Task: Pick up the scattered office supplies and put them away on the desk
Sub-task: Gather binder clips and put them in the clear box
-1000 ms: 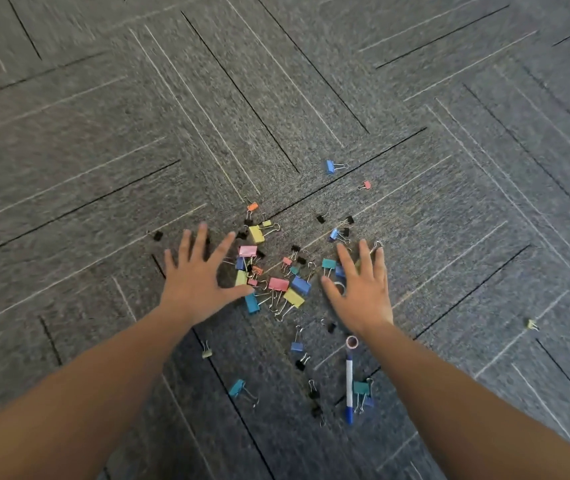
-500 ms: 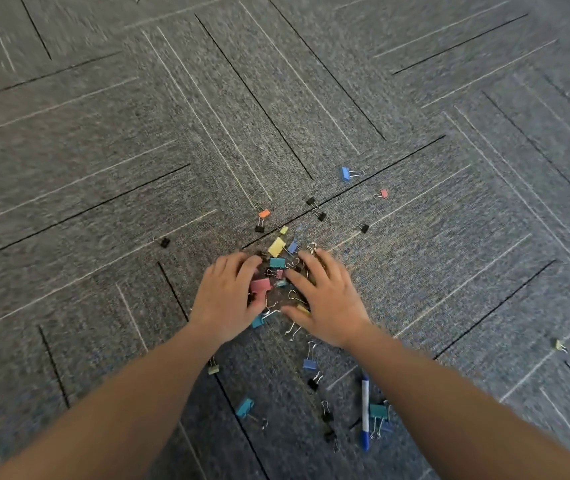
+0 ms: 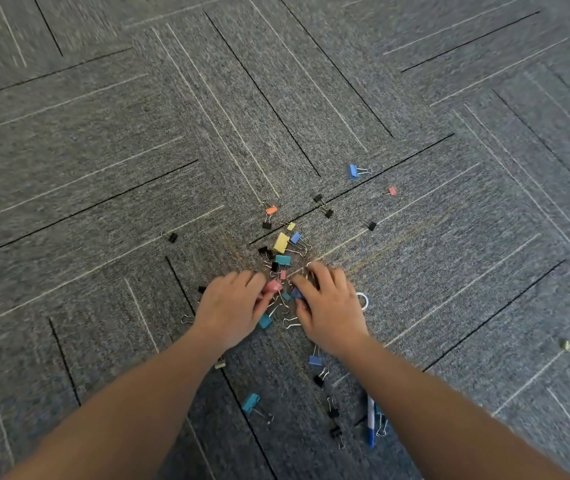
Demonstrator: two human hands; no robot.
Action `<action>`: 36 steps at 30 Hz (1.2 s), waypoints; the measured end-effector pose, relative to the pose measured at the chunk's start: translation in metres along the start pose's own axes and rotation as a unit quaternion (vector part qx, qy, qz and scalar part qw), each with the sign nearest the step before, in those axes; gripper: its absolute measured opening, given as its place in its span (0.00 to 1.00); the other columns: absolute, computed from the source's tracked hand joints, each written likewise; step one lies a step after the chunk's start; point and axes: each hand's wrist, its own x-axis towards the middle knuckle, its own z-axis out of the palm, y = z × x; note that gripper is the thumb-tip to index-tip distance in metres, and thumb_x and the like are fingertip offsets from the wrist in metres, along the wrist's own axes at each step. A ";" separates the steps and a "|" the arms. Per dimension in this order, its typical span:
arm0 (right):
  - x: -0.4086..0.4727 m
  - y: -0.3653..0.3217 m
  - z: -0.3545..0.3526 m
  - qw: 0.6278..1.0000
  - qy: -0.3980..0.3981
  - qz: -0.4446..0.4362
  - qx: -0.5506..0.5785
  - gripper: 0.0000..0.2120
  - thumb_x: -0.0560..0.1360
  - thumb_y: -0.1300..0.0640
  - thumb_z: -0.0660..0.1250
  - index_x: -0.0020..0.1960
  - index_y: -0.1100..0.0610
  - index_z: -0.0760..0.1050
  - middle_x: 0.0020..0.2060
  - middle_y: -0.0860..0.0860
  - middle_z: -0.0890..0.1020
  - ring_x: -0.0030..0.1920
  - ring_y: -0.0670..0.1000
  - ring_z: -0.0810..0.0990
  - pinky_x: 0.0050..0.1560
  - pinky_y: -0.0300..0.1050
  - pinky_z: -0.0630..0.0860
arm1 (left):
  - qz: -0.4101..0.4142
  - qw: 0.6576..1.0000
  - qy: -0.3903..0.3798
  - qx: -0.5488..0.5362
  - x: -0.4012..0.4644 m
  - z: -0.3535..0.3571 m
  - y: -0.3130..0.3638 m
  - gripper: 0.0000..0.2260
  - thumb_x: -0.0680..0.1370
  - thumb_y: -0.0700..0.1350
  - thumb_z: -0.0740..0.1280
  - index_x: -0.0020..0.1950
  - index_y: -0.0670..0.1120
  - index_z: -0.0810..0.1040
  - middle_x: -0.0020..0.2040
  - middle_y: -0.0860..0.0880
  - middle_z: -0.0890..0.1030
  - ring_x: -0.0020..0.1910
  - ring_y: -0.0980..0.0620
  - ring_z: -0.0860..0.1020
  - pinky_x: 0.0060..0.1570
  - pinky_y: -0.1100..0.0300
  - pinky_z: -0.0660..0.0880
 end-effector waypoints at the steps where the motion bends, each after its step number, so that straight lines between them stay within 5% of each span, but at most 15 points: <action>1: -0.001 0.000 -0.001 1.000 -0.004 -0.002 0.003 0.20 0.76 0.46 0.57 0.68 0.48 0.65 0.66 0.53 0.67 0.63 0.56 0.69 0.63 0.58 0.72 | -0.002 1.000 0.001 0.003 -0.002 0.000 0.001 0.22 0.78 0.61 0.46 0.51 0.49 0.73 0.41 0.53 0.75 0.35 0.54 0.71 0.36 0.61 0.71; 5: 0.003 0.000 -0.008 1.000 -0.009 0.022 0.014 0.20 0.76 0.47 0.60 0.67 0.50 0.65 0.68 0.55 0.63 0.64 0.56 0.66 0.59 0.56 0.76 | -0.006 0.996 -0.066 0.054 -0.008 0.003 0.007 0.39 0.69 0.76 0.48 0.70 0.50 0.60 0.59 0.46 0.71 0.55 0.48 0.72 0.53 0.51 0.73; 7: 0.003 -0.002 -0.009 0.999 -0.015 0.042 0.009 0.20 0.76 0.47 0.61 0.67 0.50 0.65 0.71 0.56 0.60 0.65 0.58 0.65 0.56 0.56 0.77 | 0.012 0.994 -0.079 0.076 -0.007 -0.001 0.009 0.41 0.68 0.76 0.48 0.72 0.50 0.58 0.62 0.45 0.69 0.57 0.47 0.71 0.54 0.50 0.72; 16: -0.004 0.007 -0.017 0.999 -0.049 0.020 0.010 0.18 0.74 0.42 0.59 0.61 0.48 0.66 0.64 0.48 0.63 0.59 0.52 0.67 0.46 0.50 0.79 | 0.046 0.996 -0.069 0.044 -0.007 -0.007 0.012 0.17 0.77 0.59 0.55 0.55 0.48 0.67 0.46 0.50 0.70 0.40 0.52 0.74 0.32 0.60 0.74; 24: 0.004 0.003 -0.021 0.997 -0.066 -0.032 0.001 0.12 0.78 0.48 0.56 0.55 0.53 0.72 0.45 0.47 0.69 0.38 0.48 0.74 0.33 0.39 0.72 | 0.012 0.996 -0.093 0.007 -0.007 -0.009 0.021 0.10 0.76 0.51 0.58 0.52 0.46 0.71 0.43 0.50 0.76 0.36 0.49 0.77 0.33 0.60 0.68; 32: 0.018 0.010 -0.067 0.997 -0.064 -0.009 0.029 0.09 0.78 0.52 0.57 0.52 0.54 0.74 0.44 0.45 0.72 0.38 0.45 0.76 0.33 0.36 0.75 | -0.056 0.996 -0.060 -0.025 0.005 -0.053 0.012 0.06 0.77 0.48 0.58 0.48 0.47 0.70 0.38 0.52 0.74 0.32 0.55 0.73 0.26 0.67 0.61; 36: 0.014 -0.010 -0.129 0.998 -0.044 0.003 0.052 0.07 0.77 0.53 0.58 0.48 0.55 0.73 0.43 0.44 0.71 0.39 0.46 0.76 0.38 0.40 0.80 | -0.133 0.985 -0.015 -0.112 0.001 -0.116 0.018 0.03 0.74 0.47 0.62 0.45 0.49 0.72 0.35 0.55 0.75 0.32 0.58 0.74 0.29 0.67 0.70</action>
